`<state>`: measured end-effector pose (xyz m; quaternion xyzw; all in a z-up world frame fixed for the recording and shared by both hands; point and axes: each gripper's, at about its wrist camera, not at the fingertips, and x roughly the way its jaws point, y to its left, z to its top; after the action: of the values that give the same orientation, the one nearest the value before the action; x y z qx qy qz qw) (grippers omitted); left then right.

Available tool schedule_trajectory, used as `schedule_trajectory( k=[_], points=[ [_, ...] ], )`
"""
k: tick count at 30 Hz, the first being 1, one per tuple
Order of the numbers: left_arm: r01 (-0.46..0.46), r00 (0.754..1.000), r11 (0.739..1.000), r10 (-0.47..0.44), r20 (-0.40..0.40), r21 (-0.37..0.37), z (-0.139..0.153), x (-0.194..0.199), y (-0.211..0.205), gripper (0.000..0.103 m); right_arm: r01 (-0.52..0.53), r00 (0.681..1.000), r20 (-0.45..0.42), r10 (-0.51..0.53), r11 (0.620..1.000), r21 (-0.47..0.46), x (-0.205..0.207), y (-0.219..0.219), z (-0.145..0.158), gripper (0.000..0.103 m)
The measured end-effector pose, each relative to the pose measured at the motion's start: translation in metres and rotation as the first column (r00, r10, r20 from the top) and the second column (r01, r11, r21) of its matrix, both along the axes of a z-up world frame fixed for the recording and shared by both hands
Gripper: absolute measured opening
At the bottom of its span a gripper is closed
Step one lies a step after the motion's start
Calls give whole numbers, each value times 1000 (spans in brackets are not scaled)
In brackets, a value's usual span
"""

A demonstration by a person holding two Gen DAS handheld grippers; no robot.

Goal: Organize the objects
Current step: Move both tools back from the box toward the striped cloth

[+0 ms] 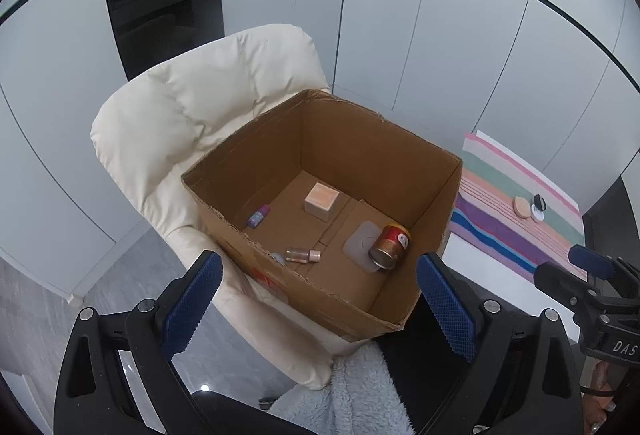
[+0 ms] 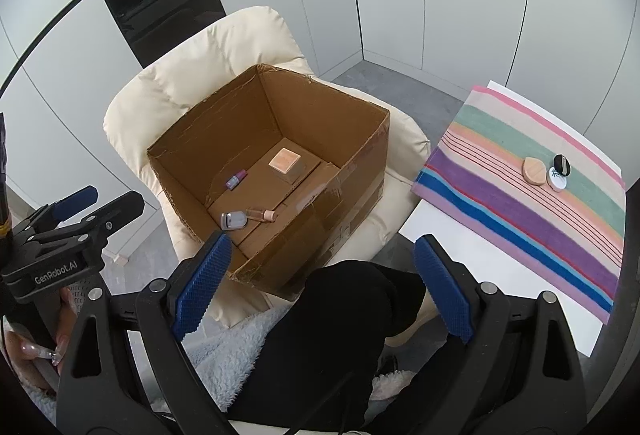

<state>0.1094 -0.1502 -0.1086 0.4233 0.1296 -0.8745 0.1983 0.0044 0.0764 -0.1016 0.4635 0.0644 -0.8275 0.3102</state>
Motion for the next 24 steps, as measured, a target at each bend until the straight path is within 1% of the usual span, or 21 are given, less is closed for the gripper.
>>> schedule_trajectory(
  k=[7, 14, 20, 24],
  points=[
    [28, 1000, 1000, -28, 5, -9, -1, -8, 9, 98, 49, 999, 15, -48, 999, -18, -5, 19, -1, 94],
    [97, 995, 995, -97, 7, 2, 0, -27, 31, 98, 134, 991, 22, -133, 991, -25, -8, 52, -1, 94],
    [178, 984, 984, -178, 9, -16, 2, -49, 63, 98, 214, 977, 27, -213, 977, -24, -8, 89, -3, 94],
    [239, 971, 971, -239, 12, -19, 2, -65, 88, 98, 273, 962, 32, -273, 962, -18, -10, 118, -5, 94]
  ],
)
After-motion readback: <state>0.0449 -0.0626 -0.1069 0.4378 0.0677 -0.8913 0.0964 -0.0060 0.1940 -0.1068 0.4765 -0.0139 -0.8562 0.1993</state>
